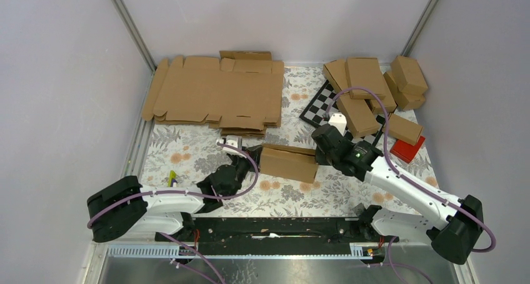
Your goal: Fold the paper box
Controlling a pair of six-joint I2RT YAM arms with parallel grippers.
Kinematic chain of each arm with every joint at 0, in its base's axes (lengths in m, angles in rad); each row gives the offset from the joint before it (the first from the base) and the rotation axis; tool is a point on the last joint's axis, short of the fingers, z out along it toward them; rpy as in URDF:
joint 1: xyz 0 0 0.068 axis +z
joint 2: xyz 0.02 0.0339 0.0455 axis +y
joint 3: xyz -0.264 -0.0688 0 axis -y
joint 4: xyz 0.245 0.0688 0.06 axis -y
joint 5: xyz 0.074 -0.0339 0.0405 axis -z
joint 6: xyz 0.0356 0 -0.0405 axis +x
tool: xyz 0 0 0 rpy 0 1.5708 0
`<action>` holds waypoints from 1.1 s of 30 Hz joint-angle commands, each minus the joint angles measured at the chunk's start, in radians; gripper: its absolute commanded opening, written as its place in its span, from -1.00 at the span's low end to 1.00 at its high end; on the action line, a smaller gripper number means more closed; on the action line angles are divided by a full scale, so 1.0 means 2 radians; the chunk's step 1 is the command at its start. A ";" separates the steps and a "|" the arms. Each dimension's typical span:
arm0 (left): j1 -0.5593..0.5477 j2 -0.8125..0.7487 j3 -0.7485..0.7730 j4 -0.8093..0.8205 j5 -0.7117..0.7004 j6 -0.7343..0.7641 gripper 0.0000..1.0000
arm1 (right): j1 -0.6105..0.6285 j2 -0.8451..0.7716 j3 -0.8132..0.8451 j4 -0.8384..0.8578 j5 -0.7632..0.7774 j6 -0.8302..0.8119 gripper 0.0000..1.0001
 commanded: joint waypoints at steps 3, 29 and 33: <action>-0.016 0.006 0.007 -0.035 -0.001 0.005 -1.00 | -0.003 0.011 0.029 -0.055 0.016 -0.009 -0.89; -0.028 -0.001 0.008 -0.039 0.020 0.020 -1.00 | -0.003 -0.019 0.008 0.022 -0.202 -0.351 0.99; -0.028 -0.006 0.006 -0.040 0.030 0.023 -1.00 | -0.003 -0.017 -0.002 0.037 -0.251 -0.436 0.99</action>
